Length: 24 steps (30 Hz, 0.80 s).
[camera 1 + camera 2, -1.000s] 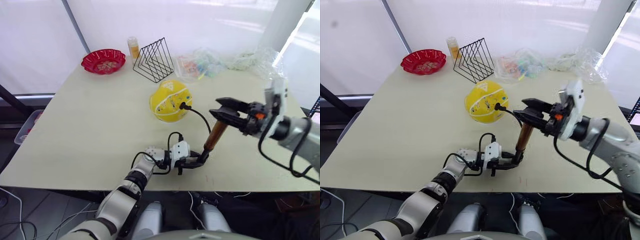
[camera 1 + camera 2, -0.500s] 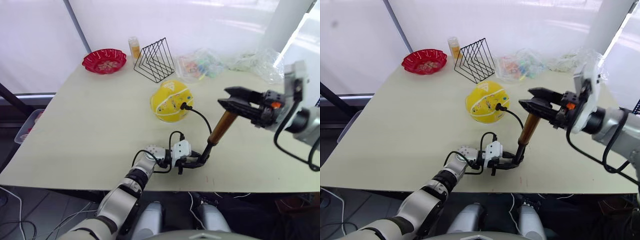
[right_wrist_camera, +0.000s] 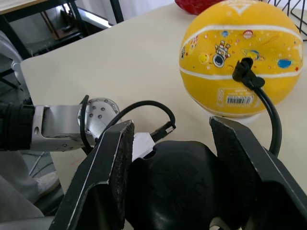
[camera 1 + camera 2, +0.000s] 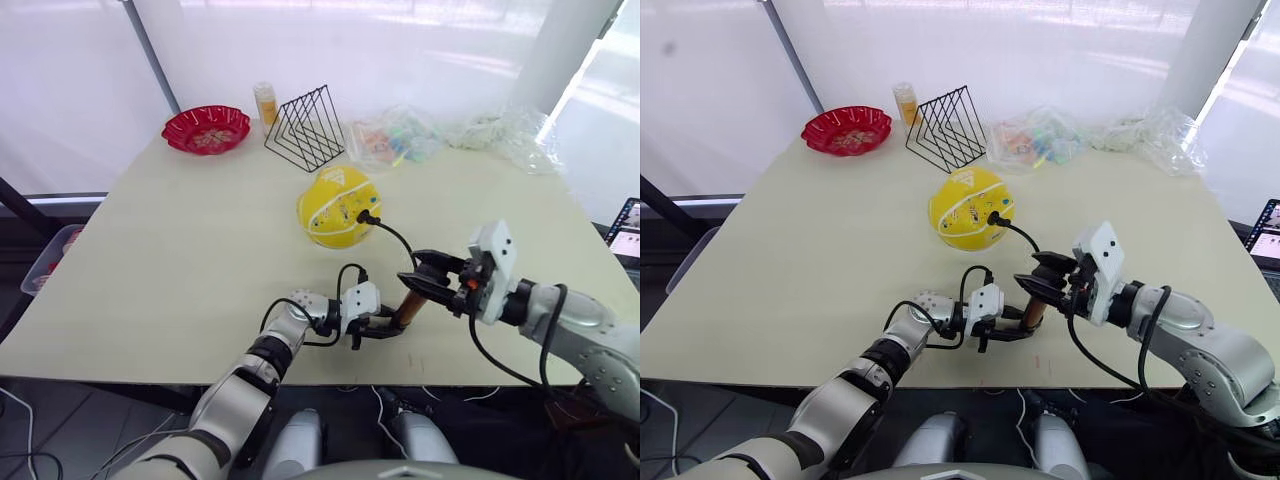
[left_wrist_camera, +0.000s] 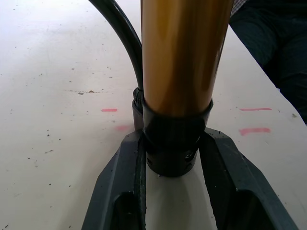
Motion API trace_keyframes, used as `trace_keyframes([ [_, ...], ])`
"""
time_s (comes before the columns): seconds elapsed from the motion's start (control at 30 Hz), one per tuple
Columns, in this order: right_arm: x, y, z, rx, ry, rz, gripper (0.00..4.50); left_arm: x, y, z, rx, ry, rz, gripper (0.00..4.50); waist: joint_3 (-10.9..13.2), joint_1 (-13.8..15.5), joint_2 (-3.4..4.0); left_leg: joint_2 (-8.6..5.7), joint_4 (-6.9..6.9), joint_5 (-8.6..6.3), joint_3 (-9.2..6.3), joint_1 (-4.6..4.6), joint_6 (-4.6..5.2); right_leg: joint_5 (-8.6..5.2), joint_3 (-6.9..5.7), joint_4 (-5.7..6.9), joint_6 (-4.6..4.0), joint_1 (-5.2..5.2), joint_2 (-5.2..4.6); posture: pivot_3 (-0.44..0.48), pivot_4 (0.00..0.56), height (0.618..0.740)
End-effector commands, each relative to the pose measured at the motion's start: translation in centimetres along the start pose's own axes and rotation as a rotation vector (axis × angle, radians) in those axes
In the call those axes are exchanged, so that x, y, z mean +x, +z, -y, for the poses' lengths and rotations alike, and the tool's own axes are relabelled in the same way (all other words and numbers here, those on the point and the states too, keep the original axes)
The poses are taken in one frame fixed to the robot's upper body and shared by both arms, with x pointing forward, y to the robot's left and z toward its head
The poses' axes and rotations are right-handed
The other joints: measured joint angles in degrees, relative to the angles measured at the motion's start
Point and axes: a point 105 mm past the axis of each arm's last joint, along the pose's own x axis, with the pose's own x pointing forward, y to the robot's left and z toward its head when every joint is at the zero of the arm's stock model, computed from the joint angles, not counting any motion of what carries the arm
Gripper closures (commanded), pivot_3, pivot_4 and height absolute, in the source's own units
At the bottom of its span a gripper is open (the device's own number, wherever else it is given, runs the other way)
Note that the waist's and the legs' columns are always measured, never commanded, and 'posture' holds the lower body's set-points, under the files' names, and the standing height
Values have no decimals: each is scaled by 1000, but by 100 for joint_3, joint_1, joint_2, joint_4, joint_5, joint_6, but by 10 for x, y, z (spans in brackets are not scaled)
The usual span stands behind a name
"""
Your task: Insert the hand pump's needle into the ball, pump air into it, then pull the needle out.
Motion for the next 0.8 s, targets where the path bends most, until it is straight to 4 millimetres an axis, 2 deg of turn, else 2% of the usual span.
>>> trace_keyframes([
  [0.03, -6, 11, -3, -14, 32, 26, 2476, -22, -81, 56, -253, -163, -305, 3387, 4, 1, 5, -1, -1, 0, 0, -1, 0, -1, 0, 0, 1, 0, 0, 0, 150, 737],
  [0.13, -19, 61, 10, -79, 13, 144, 2476, -23, -82, 56, -260, -176, -320, 3387, 18, -4, 23, -4, -2, 0, 1, -6, 0, 0, 0, -1, 7, -4, -2, 0, 150, 737],
  [0.33, -44, 111, 20, -138, -15, 228, 2476, -24, -82, 56, -260, -186, -334, 3387, 31, 3, 29, -2, -2, 0, -15, -9, 0, -6, -14, -2, -4, -3, 1, 0, 150, 737],
  [0.5, -54, 134, 20, -161, -23, 256, 2476, -24, -83, 56, -265, -189, -343, 3387, 34, -2, 34, -3, -3, 0, -11, -9, 0, -6, -11, -1, -4, -3, -2, 0, 150, 737],
  [0.63, -53, 147, 17, -160, -8, 297, 2476, -26, -85, 57, -275, -194, -352, 3387, 37, -2, 31, -2, -3, 0, -9, -9, 0, -6, -11, -1, -4, -3, -3, 0, 150, 737],
  [0.77, -39, 129, 15, -127, 13, 232, 2476, -26, -85, 57, -277, -192, -351, 3387, 39, -3, 33, -2, -4, 0, -9, -12, 0, -7, -10, -2, -5, -5, -3, 0, 150, 737],
  [0.8, -34, 118, 16, -117, 12, 192, 2476, -26, -85, 57, -277, -193, -351, 3387, 38, -3, 32, -3, -4, 0, -9, -12, 0, -7, -10, -3, -5, -5, -4, 0, 150, 737],
])
